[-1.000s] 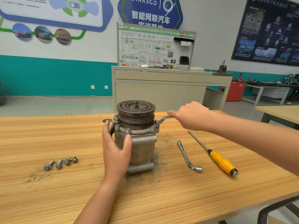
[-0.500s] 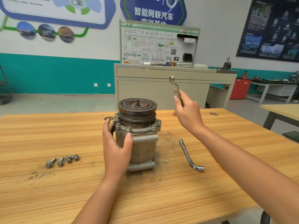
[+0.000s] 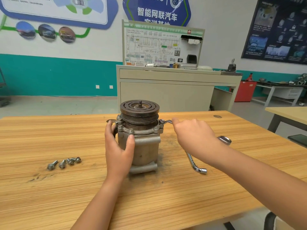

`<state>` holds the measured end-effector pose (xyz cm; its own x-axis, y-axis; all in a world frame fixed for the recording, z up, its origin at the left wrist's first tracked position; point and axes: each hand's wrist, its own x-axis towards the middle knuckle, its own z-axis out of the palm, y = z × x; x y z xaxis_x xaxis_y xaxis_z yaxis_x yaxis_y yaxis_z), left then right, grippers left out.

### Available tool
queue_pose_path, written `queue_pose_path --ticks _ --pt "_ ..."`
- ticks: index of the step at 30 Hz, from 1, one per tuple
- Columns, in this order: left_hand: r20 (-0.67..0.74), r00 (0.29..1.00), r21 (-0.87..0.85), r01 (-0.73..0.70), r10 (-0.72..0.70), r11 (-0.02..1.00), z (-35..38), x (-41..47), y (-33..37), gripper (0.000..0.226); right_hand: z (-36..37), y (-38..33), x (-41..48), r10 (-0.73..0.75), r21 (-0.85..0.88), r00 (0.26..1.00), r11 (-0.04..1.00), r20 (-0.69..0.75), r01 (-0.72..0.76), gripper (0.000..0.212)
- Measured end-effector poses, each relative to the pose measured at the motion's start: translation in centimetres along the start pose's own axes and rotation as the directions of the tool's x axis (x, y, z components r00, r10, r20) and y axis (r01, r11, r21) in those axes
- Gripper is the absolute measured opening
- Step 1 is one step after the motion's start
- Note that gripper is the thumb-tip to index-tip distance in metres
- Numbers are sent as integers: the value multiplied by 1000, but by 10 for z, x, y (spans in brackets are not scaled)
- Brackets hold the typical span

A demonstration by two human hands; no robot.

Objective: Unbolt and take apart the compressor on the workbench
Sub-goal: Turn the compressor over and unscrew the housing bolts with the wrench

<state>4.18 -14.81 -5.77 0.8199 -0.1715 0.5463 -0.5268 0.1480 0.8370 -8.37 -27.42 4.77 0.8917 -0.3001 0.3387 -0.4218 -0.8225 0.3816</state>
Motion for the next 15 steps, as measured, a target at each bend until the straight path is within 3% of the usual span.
queue_pose_path --ticks 4,15 --pt "3 1000 -8 -4 4 1000 0 0 0 69 -18 -3 5 -50 -104 997 993 61 56 32" --pt "6 1000 -2 5 -5 1000 -1 0 -1 74 -7 5 11 -128 -163 991 978 36 133 28"
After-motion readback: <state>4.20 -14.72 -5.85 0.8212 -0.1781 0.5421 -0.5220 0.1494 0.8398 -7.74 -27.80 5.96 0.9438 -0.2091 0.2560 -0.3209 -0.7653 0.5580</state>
